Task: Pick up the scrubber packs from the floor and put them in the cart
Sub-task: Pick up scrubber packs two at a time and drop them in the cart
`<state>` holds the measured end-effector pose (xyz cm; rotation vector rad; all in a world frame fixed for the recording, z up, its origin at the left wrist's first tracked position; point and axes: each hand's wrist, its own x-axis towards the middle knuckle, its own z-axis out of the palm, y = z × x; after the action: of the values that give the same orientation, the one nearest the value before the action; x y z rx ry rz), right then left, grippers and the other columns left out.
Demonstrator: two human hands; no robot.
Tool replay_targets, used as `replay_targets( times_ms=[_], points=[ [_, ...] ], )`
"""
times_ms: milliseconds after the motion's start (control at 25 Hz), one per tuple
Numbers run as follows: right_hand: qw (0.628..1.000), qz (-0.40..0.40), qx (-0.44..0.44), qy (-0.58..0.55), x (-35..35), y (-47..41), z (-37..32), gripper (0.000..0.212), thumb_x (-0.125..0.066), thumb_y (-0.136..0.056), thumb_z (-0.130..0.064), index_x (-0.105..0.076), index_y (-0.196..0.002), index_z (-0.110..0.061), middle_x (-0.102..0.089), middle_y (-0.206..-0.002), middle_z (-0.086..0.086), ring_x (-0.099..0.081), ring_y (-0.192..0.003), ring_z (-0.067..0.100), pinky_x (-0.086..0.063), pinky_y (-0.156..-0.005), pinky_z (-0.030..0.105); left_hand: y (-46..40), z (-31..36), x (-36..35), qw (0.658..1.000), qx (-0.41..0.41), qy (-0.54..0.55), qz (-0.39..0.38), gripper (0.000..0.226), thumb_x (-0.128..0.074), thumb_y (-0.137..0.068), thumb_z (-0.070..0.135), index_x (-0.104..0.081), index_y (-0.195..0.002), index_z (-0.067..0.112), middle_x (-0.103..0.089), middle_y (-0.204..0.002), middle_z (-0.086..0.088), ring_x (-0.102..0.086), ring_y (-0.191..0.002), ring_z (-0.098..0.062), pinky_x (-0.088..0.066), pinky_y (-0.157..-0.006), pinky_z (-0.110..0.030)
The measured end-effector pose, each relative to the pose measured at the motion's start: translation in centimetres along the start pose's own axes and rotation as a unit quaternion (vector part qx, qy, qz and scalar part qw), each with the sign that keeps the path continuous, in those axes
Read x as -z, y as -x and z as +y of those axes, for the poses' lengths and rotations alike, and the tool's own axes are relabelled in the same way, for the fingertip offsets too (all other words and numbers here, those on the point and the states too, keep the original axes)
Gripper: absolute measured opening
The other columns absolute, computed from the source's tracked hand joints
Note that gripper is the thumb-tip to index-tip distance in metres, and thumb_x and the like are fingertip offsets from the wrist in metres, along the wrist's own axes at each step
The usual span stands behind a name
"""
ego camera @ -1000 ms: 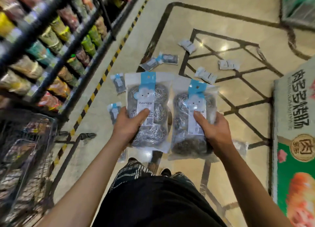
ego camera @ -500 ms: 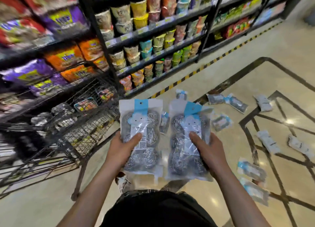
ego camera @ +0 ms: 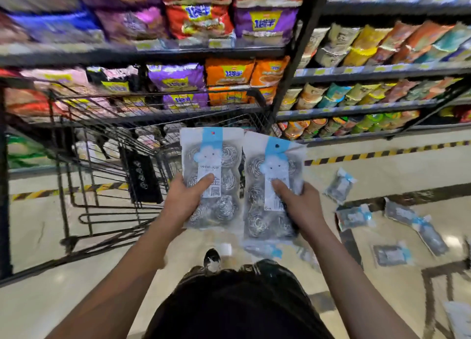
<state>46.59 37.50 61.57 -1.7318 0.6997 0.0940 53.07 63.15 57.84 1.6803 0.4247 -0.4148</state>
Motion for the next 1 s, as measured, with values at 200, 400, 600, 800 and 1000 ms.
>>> replay_targets(
  times_ms=[200, 400, 600, 800, 1000],
  points=[
    [0.998, -0.048, -0.005, 0.029, -7.3, -5.4, -2.2, 0.025, -0.08, -0.087, -0.038, -0.074, -0.104, -0.02, -0.079, -0.094, -0.006, -0.075, -0.077, 0.002, -0.058, -0.067, 0.025, -4.7, -0.5, 3.8, 0.997, 0.038, 0.021, 0.065, 0.074, -0.081, -0.064, 0.067, -0.066, -0.121, 0.023, -0.076, -0.109, 0.001, -0.074, -0.095, -0.021, -0.061, -0.085, -0.045],
    [0.99, -0.122, -0.012, 0.072, -13.0, -12.5, -4.3, 0.028, -0.08, -0.086, -0.04, -0.077, -0.106, -0.022, -0.081, -0.094, -0.006, -0.077, -0.083, 0.011, -0.062, -0.079, 0.037, -9.9, -0.6, 6.0, 0.988, 0.087, 0.045, 0.12, 0.052, -0.08, -0.08, 0.051, -0.067, -0.116, 0.016, -0.076, -0.097, -0.007, -0.064, -0.06, -0.013, -0.046, -0.051, -0.023],
    [0.974, -0.193, -0.042, 0.109, -19.8, -20.9, -5.0, 0.011, -0.079, -0.089, -0.034, -0.076, -0.096, -0.026, -0.08, -0.094, -0.007, -0.076, -0.079, 0.005, -0.056, -0.066, 0.023, -16.6, -2.4, 7.4, 0.969, 0.153, 0.065, 0.184, 0.06, -0.076, -0.087, 0.047, -0.053, -0.126, 0.009, -0.068, -0.118, -0.017, -0.069, -0.103, -0.032, -0.056, -0.082, -0.043],
    [0.96, -0.201, -0.075, 0.179, -25.4, -27.5, 0.0, 0.023, -0.078, -0.088, -0.04, -0.075, -0.099, -0.02, -0.075, -0.089, -0.008, -0.07, -0.079, 0.009, -0.054, -0.057, 0.016, -22.7, -8.1, 7.3, 0.955, 0.21, 0.074, 0.194, 0.064, -0.083, -0.081, 0.046, -0.054, -0.121, 0.006, -0.07, -0.112, -0.014, -0.065, -0.079, -0.02, -0.048, -0.059, -0.025],
    [0.947, -0.189, -0.127, 0.227, -28.0, -30.9, 10.3, 0.044, -0.084, -0.078, -0.05, -0.075, -0.108, -0.018, -0.079, -0.097, -0.008, -0.075, -0.09, 0.016, -0.061, -0.086, 0.037, -27.2, -16.8, 5.0, 0.954, 0.257, 0.047, 0.149, 0.053, -0.082, -0.085, 0.039, -0.052, -0.116, 0.009, -0.067, -0.094, 0.0, -0.069, -0.082, -0.022, -0.054, -0.061, -0.021]
  ],
)
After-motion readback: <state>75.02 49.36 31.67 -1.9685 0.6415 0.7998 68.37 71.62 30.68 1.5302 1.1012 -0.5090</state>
